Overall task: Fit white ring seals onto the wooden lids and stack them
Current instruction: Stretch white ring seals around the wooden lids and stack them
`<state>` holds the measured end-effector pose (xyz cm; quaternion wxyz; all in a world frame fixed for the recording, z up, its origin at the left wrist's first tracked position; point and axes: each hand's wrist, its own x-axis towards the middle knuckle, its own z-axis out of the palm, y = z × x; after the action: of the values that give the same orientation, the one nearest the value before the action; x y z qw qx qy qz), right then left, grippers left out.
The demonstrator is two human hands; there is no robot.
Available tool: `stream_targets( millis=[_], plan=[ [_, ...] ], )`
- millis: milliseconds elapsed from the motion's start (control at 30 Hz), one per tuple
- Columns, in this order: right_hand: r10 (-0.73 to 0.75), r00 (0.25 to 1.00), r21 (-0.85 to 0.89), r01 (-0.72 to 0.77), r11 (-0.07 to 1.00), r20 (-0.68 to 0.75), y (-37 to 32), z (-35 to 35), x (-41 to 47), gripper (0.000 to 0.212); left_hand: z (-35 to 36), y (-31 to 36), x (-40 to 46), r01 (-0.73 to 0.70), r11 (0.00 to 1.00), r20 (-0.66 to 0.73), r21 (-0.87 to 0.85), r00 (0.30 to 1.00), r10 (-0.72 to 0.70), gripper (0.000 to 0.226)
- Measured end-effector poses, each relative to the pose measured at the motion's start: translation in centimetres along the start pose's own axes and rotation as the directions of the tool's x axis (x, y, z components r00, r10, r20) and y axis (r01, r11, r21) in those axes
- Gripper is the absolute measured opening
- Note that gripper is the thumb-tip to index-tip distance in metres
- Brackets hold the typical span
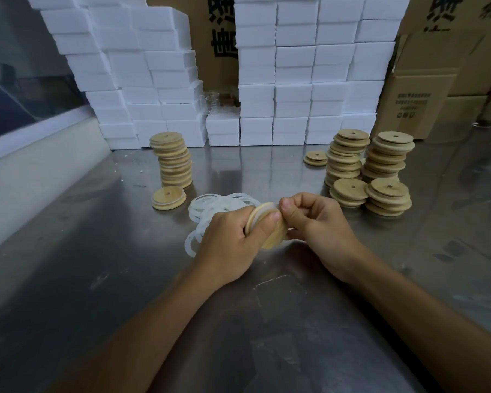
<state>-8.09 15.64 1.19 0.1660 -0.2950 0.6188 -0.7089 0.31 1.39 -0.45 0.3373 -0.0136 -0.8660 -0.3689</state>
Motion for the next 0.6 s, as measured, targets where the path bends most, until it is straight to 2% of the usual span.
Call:
stream_targets(
  millis=[100,233,367,467,600],
  plan=[
    [-0.119,0.992,-0.077,0.116,0.99,-0.036,0.02,0.14,-0.04,0.016,0.0,0.01,0.14,0.048,0.998,0.005,-0.05,0.999,-0.048,0.048],
    [-0.227,0.974,-0.227,0.219,0.949,-0.009,0.12,0.17,-0.05,0.004,-0.23,-0.24,0.35,0.118,0.989,-0.064,-0.087,0.99,-0.124,0.027],
    [-0.339,0.938,-0.46,0.27,0.846,-0.073,0.66,0.47,-0.3,0.007,-0.28,-0.41,0.38,-0.068,0.989,-0.182,0.134,0.979,0.092,0.03],
    [-0.464,0.886,-0.666,0.339,0.665,-0.012,0.59,0.44,-0.36,0.006,-0.44,-0.23,0.32,-0.128,0.94,-0.217,0.317,0.955,0.203,0.025],
    [-0.544,0.834,-0.756,0.41,0.51,0.086,0.18,0.46,-0.35,0.005,-0.78,0.08,0.34,-0.222,0.895,-0.226,0.388,0.918,0.326,0.012]
  ],
)
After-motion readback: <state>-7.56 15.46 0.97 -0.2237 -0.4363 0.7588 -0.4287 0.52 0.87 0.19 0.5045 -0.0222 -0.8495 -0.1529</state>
